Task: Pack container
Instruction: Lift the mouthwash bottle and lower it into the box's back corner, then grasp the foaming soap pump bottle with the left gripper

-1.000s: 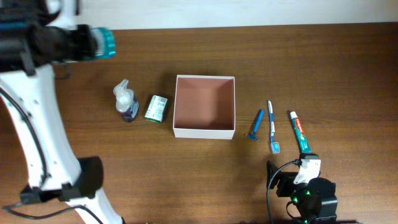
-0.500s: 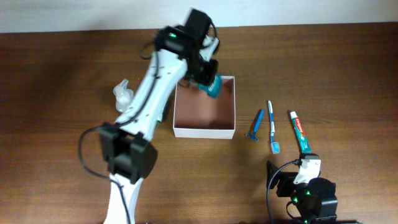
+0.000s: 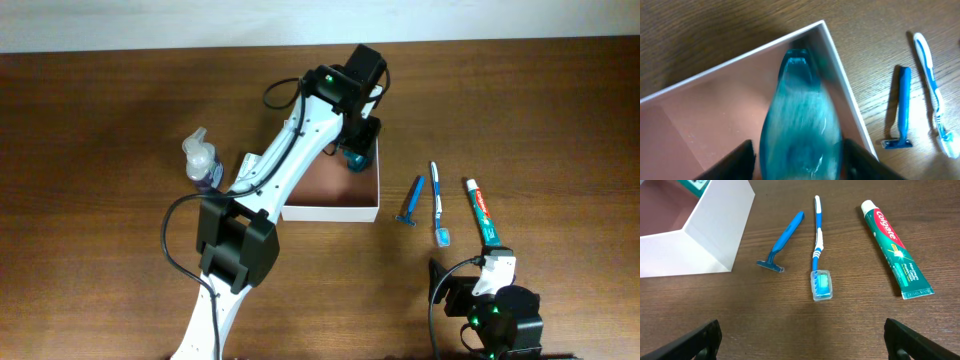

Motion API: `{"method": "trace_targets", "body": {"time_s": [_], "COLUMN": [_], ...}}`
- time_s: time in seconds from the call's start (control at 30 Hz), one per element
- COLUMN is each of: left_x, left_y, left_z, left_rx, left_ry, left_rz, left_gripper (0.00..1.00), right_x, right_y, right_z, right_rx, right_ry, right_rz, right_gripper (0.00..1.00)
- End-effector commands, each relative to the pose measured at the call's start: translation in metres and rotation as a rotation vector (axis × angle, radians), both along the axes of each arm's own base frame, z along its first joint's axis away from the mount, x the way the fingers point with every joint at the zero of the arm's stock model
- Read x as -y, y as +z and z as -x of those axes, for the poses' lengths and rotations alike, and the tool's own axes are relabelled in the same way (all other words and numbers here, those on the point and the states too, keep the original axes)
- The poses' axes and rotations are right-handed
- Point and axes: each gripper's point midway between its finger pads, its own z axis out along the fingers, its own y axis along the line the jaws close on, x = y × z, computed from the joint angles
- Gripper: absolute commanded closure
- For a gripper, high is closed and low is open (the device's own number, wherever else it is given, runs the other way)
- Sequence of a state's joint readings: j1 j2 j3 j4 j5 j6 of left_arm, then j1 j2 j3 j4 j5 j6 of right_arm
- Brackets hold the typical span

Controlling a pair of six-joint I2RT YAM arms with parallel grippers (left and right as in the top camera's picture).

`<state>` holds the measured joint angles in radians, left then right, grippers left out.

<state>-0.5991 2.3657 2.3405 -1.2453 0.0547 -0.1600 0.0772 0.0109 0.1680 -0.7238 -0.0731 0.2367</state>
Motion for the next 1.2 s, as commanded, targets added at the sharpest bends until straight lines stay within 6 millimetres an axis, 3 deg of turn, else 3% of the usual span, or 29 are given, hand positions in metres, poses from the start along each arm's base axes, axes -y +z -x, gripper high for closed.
{"method": "trace_targets", "body": {"time_s": [0.0,0.07,0.2,0.3,0.4,0.47,0.53,0.6,0.7,0.73,0.77,0.83,1.0,1.17], "left_x": [-0.001,-0.004,-0.020,-0.048,-0.070,-0.098,-0.150,-0.187,-0.241,-0.247,-0.258,-0.274,-0.293,-0.298], "left_y": [0.014,0.032,0.081,0.135,0.168,0.189,0.212,0.219,0.202,0.193,0.166,0.134,0.070,0.025], "left_z": [0.001,0.003,0.013,0.017,0.011,0.005,0.000,-0.001,-0.001,-0.002,0.001,0.006,0.003,0.010], "left_rx": [0.025,0.032,0.067,0.169,0.279,0.331,0.363,0.358,0.267,0.233,0.121,0.005,-0.109,-0.180], "left_ry": [0.003,0.004,-0.002,0.014,0.014,0.076,0.184,0.260,0.356,0.352,0.327,0.348,0.353,0.352], "left_rz": [-0.011,-0.008,-0.019,-0.041,-0.060,-0.075,-0.078,-0.093,-0.111,-0.103,-0.060,-0.062,-0.127,-0.170], "left_gripper": [0.24,0.07,0.02,0.01,0.01,0.00,0.01,0.01,0.01,0.01,0.01,0.01,0.06,0.08], "right_x": [0.001,0.001,0.001,0.001,0.001,0.001,0.001,0.001,0.001,0.001,0.001,0.001,0.001,0.001], "right_y": [-0.001,-0.001,-0.001,-0.001,-0.001,-0.001,-0.001,-0.001,-0.001,-0.001,-0.001,-0.001,-0.001,-0.001], "right_z": [0.000,0.000,0.000,0.000,0.000,0.000,0.000,0.000,0.000,0.000,0.000,0.000,0.000,0.000], "right_rx": [0.002,0.002,0.002,0.002,0.002,0.002,0.002,0.002,0.002,0.002,0.002,0.002,0.002,0.002], "right_ry": [-0.008,-0.008,-0.008,-0.008,-0.008,-0.008,-0.008,-0.008,-0.008,-0.008,-0.008,-0.008,-0.008,-0.008], "right_rz": [-0.008,-0.008,-0.008,-0.008,-0.008,-0.008,-0.008,-0.008,-0.008,-0.008,-0.008,-0.008,-0.008,-0.008], "right_gripper": [0.01,0.01,0.01,0.01,0.01,0.01,0.01,0.01,0.01,0.01,0.01,0.01,0.01,0.01]}}
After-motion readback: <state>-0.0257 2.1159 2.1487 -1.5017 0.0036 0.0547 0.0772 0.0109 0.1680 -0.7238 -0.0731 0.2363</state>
